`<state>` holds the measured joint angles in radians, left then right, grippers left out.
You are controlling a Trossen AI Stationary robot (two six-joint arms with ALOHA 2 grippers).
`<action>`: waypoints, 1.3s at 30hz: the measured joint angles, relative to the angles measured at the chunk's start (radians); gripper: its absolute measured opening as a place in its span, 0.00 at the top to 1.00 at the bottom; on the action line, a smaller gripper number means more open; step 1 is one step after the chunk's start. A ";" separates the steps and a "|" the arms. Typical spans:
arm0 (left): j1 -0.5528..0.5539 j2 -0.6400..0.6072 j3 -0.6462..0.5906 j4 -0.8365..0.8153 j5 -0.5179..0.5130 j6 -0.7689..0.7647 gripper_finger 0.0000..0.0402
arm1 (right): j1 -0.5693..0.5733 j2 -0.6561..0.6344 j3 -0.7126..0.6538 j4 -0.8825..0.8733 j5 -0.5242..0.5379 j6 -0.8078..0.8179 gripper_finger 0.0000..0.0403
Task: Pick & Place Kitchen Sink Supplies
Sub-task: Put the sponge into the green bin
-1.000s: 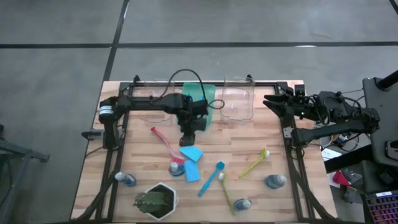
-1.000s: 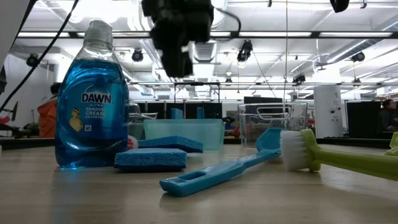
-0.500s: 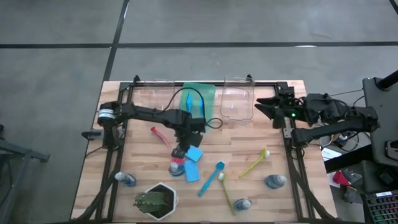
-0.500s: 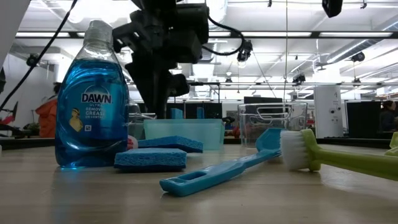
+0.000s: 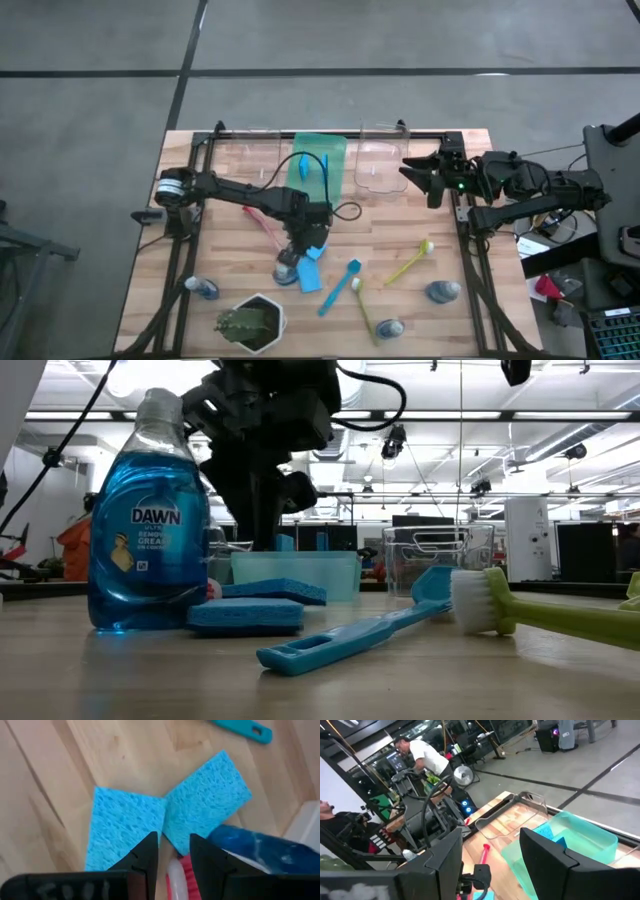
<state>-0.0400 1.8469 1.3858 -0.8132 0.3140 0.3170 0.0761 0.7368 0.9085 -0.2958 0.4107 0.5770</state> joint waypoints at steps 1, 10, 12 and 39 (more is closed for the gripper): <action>-0.001 0.000 -0.003 0.001 -0.019 0.000 0.74 | 0.000 -0.004 0.000 0.000 0.000 0.000 0.52; 0.004 0.003 -0.069 0.024 -0.080 -0.002 0.74 | 0.000 -0.028 0.000 0.037 0.000 -0.013 0.52; 0.000 0.003 -0.091 0.035 -0.069 -0.005 0.74 | 0.000 -0.031 0.000 0.038 0.000 -0.015 0.52; -0.019 0.000 -0.141 0.200 -0.267 0.027 0.74 | 0.000 -0.036 0.000 0.039 0.008 -0.016 0.52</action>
<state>-0.0588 1.8471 1.2446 -0.6134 0.0467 0.3438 0.0761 0.7010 0.9085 -0.2565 0.4191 0.5613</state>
